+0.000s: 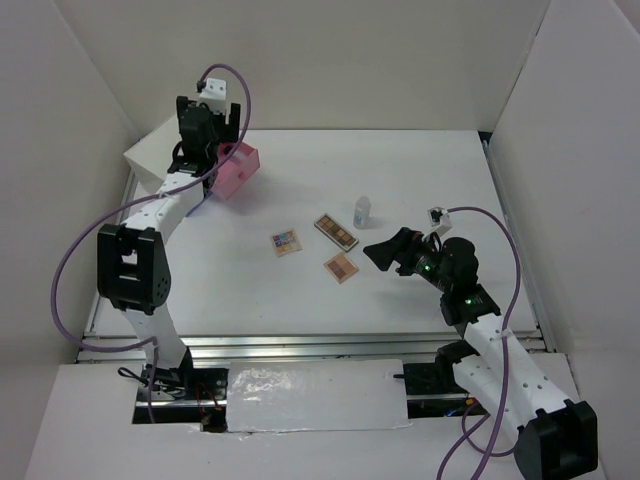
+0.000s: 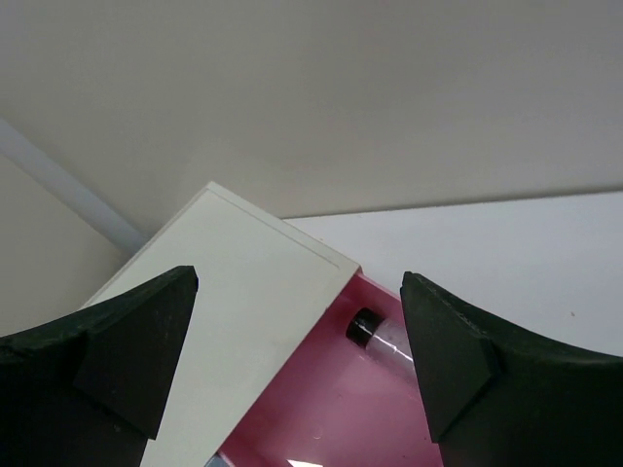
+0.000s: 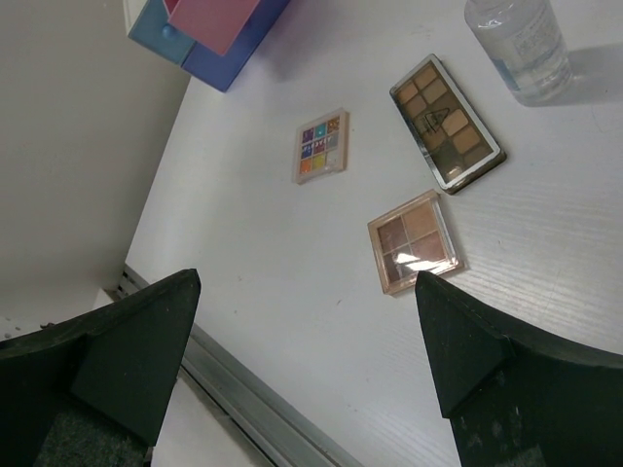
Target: Organize the makeup
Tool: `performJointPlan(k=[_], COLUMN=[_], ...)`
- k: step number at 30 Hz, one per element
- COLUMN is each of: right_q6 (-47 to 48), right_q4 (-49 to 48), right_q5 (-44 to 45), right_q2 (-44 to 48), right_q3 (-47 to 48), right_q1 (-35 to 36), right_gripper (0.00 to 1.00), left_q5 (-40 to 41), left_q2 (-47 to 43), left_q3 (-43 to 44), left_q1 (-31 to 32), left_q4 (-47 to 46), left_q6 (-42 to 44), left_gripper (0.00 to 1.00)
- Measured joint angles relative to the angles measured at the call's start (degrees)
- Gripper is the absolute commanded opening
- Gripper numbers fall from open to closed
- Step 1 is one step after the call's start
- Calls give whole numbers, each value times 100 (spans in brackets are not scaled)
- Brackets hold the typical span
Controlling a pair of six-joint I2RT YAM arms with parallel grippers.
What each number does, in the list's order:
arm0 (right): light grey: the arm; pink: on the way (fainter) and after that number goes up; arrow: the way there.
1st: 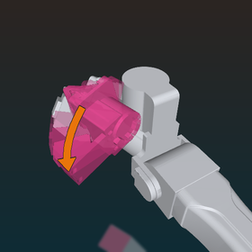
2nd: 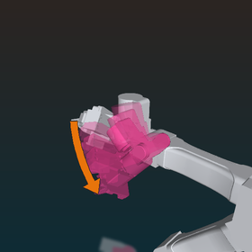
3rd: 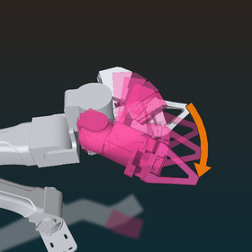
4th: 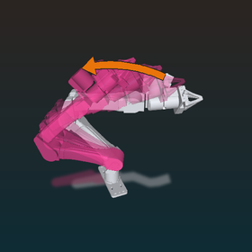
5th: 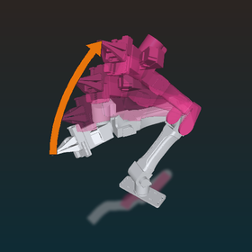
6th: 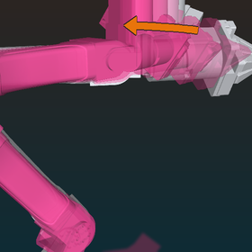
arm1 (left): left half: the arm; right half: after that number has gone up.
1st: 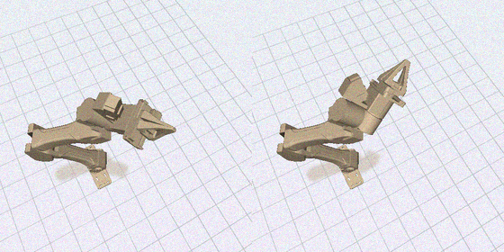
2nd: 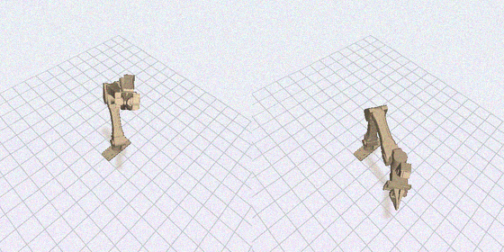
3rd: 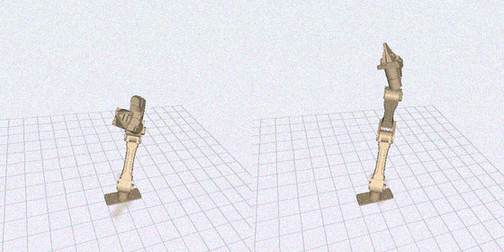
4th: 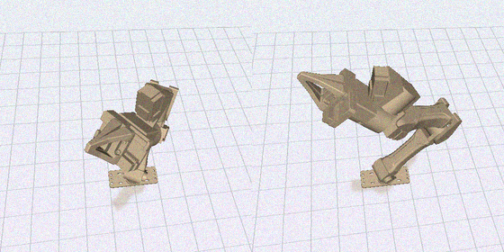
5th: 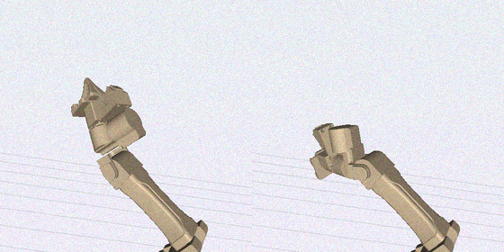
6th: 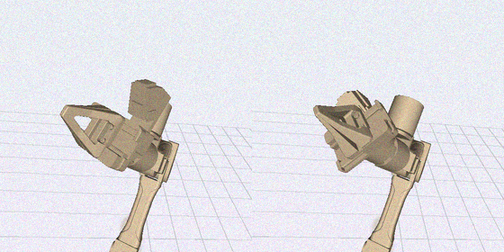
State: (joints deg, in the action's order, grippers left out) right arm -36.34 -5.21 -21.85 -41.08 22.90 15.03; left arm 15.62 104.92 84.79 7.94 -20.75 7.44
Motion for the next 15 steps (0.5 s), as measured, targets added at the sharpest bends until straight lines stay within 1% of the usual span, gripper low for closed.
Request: performJointPlan(k=[3,7,9,12,15], right_q6=[-2,-4,-9,-24,-107], right_q4=[-2,0,2,46,72], right_q5=[0,48,136,400,866], right_q2=[0,39,155,540,1104], right_q3=[0,-7,-39,-146,-315], right_q1=[0,0,0,0,0], right_gripper=[100,100,100,100,100], left_q5=[247,417,507,485,201], left_q2=[-208,-328,-476,-669,-850], left_q3=[199,826,874,852,424], left_q1=[55,321,625,1325,2048], left_q4=[267,1025,1379,1888,1950], left_q6=[-216,-710,-990,-1443,-1880], left_gripper=[99,99,99,99,99])
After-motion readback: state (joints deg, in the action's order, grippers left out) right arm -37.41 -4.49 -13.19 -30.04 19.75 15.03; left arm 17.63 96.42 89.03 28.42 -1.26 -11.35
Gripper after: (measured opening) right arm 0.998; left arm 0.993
